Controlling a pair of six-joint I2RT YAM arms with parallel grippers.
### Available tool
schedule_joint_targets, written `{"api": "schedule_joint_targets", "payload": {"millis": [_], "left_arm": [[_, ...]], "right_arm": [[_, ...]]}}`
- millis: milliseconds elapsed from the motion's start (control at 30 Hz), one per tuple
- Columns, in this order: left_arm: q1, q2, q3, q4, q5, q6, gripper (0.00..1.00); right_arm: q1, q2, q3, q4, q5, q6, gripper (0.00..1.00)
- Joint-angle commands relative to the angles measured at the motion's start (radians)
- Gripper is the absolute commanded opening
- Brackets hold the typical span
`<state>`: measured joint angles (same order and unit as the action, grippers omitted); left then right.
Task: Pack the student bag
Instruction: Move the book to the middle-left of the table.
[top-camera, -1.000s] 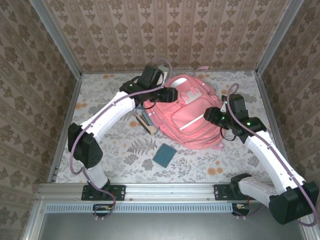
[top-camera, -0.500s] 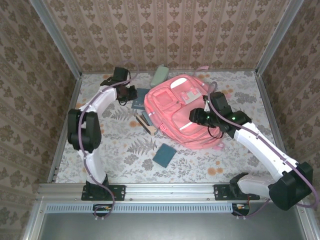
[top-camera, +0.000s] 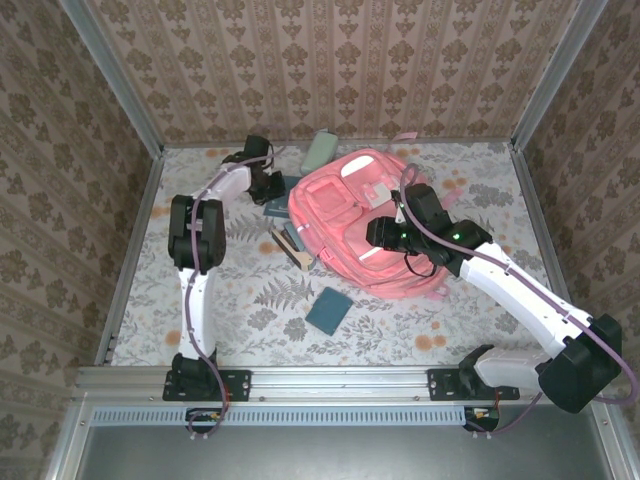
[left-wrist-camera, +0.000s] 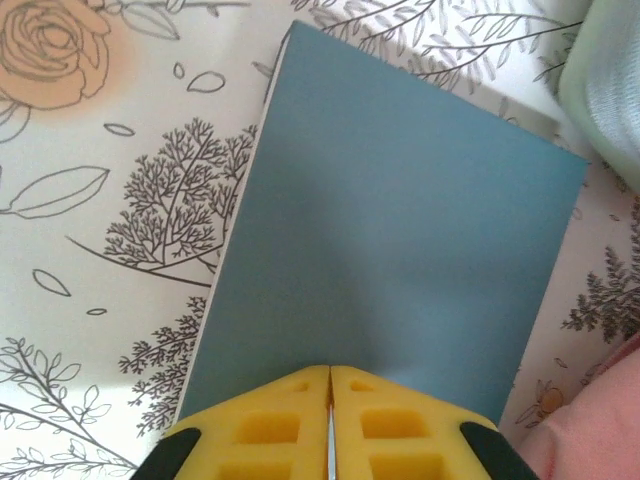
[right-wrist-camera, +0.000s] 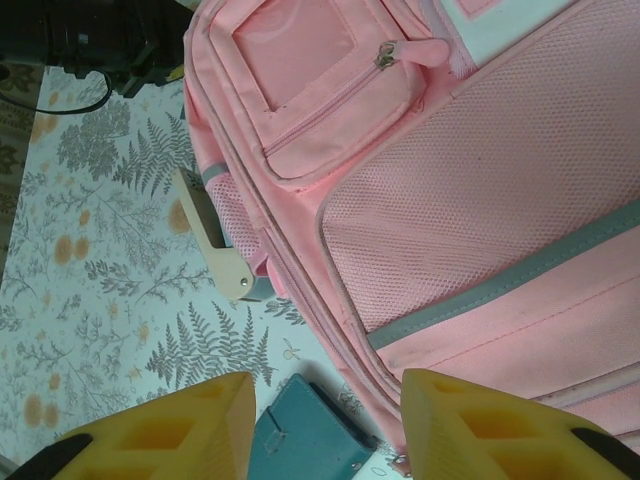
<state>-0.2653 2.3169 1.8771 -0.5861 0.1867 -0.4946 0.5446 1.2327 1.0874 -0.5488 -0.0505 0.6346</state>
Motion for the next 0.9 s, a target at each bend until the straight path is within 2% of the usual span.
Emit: {"api": "schedule_joint_targets", "payload": {"millis": [0, 100, 267, 433, 533, 700, 867], "left_arm": [[0.027, -0.011, -0.048, -0.079, -0.07, -0.037, 0.08], [0.056, -0.073, -0.148, -0.082, -0.153, -0.046, 0.08], [0.118, -0.201, -0.367, -0.043, -0.168, -0.046, 0.07], [0.127, -0.363, -0.581, -0.05, -0.246, -0.046, 0.08], [0.124, -0.457, -0.718, -0.039, -0.235, -0.079, 0.08], [0.064, -0.613, -0.929, -0.019, -0.218, -0.157, 0.08], [-0.064, -0.779, -1.095, -0.024, -0.224, -0.313, 0.09]], "right_arm": [[0.008, -0.002, 0.034, -0.004, 0.037, -0.002, 0.43], [0.013, 0.008, 0.041, 0.003, 0.034, -0.005, 0.43], [0.041, 0.053, 0.067, 0.031, 0.013, -0.017, 0.44], [0.085, 0.123, 0.11, 0.063, -0.014, -0.026, 0.44], [0.112, 0.151, 0.129, 0.081, -0.025, -0.029, 0.45], [0.153, 0.223, 0.151, 0.107, -0.047, -0.03, 0.45], [0.193, 0.265, 0.155, 0.14, -0.069, -0.029, 0.46]]}}
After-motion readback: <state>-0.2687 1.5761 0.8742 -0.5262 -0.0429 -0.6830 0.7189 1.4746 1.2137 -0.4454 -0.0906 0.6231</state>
